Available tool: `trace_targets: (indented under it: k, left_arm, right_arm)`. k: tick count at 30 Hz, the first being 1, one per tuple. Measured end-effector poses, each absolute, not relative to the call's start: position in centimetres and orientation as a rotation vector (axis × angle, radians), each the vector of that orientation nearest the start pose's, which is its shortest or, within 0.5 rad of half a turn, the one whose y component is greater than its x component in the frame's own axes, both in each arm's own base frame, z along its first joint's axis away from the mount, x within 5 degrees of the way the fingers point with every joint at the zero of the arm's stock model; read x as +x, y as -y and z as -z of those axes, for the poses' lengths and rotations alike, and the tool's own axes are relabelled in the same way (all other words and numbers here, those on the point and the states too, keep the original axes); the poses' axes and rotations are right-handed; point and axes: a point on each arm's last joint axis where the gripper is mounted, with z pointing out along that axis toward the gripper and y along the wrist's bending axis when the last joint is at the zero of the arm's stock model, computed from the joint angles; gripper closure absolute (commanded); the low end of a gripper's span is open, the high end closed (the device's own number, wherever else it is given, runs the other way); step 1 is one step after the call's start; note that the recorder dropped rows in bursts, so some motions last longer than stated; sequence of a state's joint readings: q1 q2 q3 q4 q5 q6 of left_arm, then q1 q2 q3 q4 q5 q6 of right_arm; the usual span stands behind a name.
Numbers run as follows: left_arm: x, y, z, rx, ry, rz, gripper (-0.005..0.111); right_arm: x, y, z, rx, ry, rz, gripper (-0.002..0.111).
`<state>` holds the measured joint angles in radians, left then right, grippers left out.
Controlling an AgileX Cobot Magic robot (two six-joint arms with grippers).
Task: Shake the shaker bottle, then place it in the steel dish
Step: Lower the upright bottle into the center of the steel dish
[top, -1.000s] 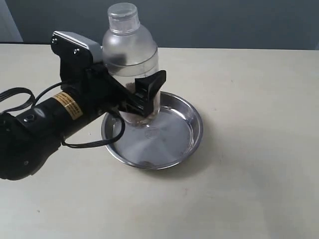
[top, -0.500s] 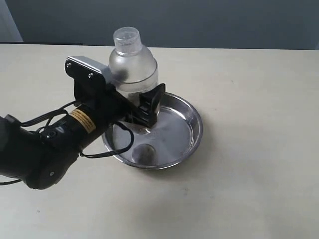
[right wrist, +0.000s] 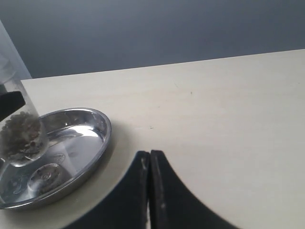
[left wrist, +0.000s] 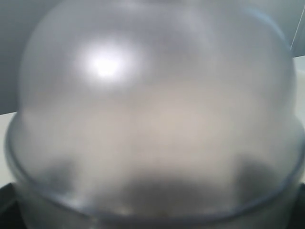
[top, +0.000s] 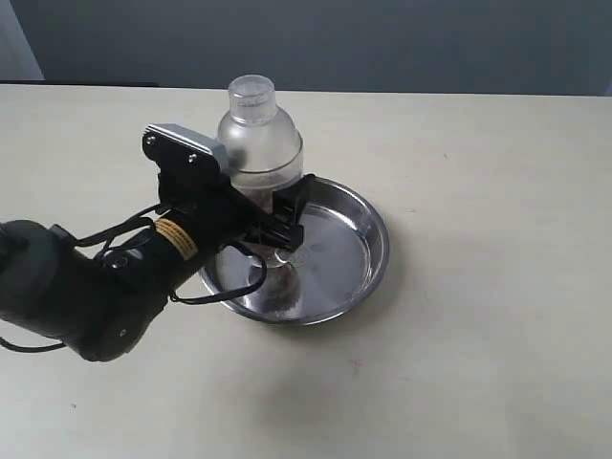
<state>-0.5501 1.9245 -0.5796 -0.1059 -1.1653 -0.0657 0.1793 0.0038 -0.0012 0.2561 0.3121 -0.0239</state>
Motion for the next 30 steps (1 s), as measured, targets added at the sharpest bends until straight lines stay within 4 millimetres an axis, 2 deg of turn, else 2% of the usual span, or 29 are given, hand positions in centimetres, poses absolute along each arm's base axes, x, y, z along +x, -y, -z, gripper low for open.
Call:
trace_targets:
  k: [14, 19, 24, 27, 30]
  left_arm:
    - [29.1, 17.2, -12.6, 0.33, -1.641, 0.436, 0.106]
    - [29.2, 17.5, -11.7, 0.354, -1.666, 0.451, 0.106]
    - [29.1, 17.9, -11.8, 0.391, -1.651, 0.477, 0.106]
    - [29.0, 18.0, -11.8, 0.417, -1.646, 0.489, 0.102]
    - [29.0, 18.1, -11.8, 0.426, -1.644, 0.493, 0.09]
  right_arm:
    - [5.2, -1.7, -18.6, -0.019, -1.802, -0.356, 0.109]
    - [5.2, -1.7, -18.6, -0.019, -1.802, -0.356, 0.109]
    - [5.2, -1.7, -18.6, -0.019, -1.802, -0.356, 0.109]
    - [5.2, -1.7, -18.6, -0.019, -1.802, -0.356, 0.109]
    - [5.2, -1.7, -18.6, -0.019, -1.802, -0.356, 0.109]
